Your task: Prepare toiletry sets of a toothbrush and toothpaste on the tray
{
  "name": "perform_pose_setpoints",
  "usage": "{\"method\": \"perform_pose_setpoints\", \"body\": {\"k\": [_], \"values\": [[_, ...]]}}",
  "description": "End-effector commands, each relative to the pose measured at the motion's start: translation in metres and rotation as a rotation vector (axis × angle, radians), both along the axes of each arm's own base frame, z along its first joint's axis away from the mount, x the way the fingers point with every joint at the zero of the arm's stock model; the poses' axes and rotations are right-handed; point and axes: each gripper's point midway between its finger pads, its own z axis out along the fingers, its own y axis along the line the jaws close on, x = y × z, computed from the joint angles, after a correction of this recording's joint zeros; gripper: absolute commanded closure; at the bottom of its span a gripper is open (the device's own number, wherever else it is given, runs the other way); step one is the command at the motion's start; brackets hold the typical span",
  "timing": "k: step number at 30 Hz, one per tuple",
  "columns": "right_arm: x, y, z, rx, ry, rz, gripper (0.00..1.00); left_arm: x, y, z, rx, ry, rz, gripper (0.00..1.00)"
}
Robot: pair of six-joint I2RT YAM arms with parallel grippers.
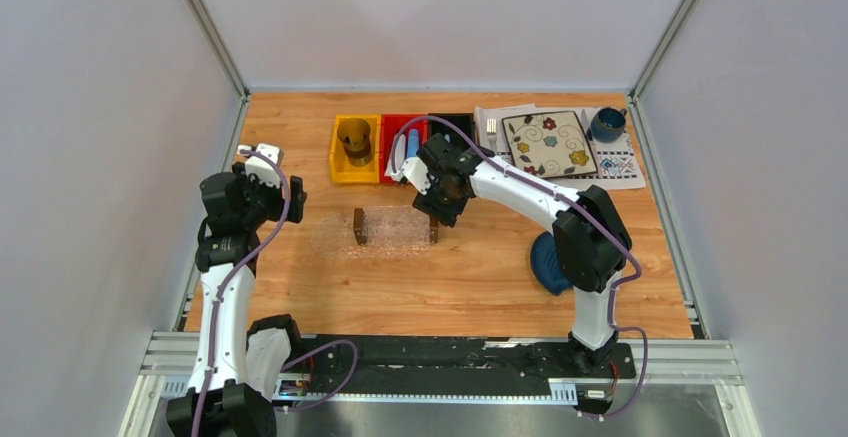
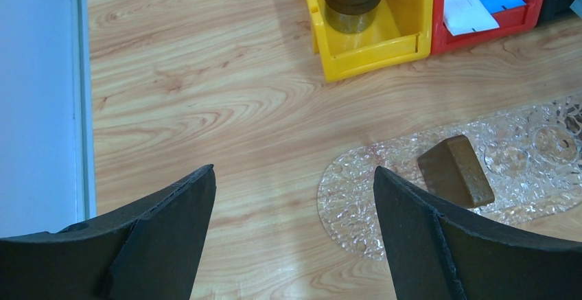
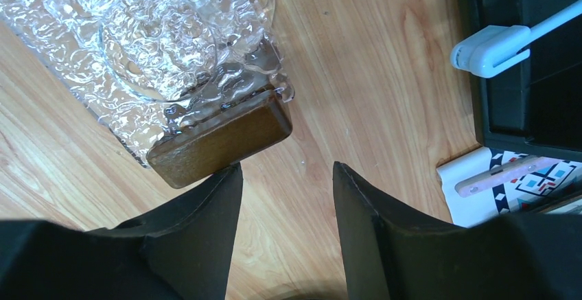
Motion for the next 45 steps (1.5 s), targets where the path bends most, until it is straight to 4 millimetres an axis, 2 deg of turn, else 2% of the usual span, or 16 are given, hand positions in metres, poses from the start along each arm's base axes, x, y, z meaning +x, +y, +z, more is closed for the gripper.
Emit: {"method": "perform_pose_setpoints", "body": {"k": [1, 28, 45], "values": [[-0.002, 0.013, 0.004, 0.052, -0.001, -0.006, 0.44, 0.003, 0.003, 0.008, 0.025, -0.045, -0.007, 0.08], [-0.016, 0.033, 0.007, 0.062, 0.010, 0.030, 0.44, -0.001, 0.003, 0.004, 0.039, -0.047, -0.008, 0.08], [-0.021, 0.033, 0.007, 0.042, 0.000, 0.046, 0.44, -0.002, 0.003, 0.005, 0.044, -0.051, -0.013, 0.08]]}}
